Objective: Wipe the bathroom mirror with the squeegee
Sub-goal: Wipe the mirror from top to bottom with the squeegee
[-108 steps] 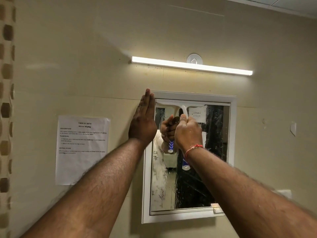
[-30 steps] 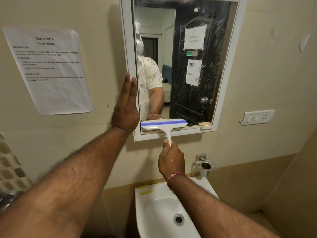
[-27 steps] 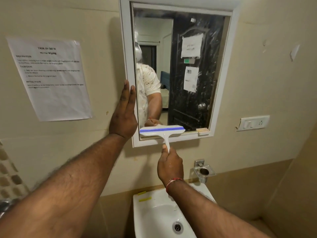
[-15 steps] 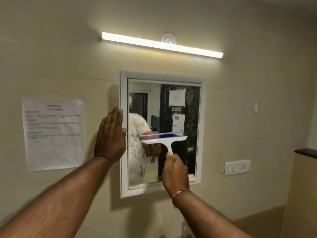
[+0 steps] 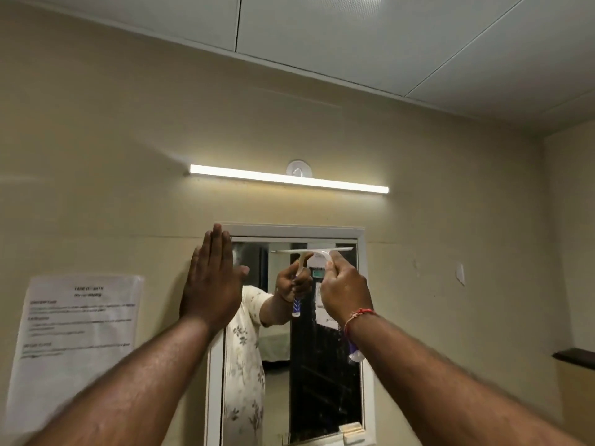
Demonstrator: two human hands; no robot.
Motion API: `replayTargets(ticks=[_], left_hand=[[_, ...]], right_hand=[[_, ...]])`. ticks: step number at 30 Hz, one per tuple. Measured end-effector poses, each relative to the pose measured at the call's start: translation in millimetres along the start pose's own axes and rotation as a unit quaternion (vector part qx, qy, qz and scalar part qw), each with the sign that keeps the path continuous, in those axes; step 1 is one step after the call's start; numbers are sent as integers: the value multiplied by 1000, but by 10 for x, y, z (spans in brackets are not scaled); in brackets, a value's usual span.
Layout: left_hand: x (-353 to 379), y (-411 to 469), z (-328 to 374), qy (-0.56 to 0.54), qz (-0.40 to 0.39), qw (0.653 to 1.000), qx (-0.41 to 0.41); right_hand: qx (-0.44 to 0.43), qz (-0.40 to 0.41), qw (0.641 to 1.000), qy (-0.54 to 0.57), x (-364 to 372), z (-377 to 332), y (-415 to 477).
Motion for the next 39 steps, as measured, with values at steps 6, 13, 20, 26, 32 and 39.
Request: replayTargets(ticks=[6, 13, 20, 26, 32, 39], left_hand=[[112, 8, -25, -23, 41, 999, 6], [241, 22, -68, -12, 78, 997, 17], [295, -11, -78, -6, 99, 995, 20], [348, -71, -63, -12, 106, 994, 17], [526, -385, -97, -5, 104, 995, 3], [723, -796, -74, -4, 97, 995, -2]], right_hand=[[-10, 13, 1000, 26, 5, 39, 177], [-32, 38, 998, 29, 35, 32, 275], [-39, 42, 998, -2, 89, 108, 268], [-37, 46, 998, -37, 110, 289, 149], [-9, 30, 999, -38, 211, 603, -147], [20, 27, 998, -55, 269, 982, -503]])
Point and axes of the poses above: each hand's wrist, its own y-axis towards the middle knuckle, its own x-axis out of the palm, z = x × y, the point moved 7 cm from there along y, towards the middle knuckle, and after that the axes turned 4 degrees about x, right-handed, at the moved point
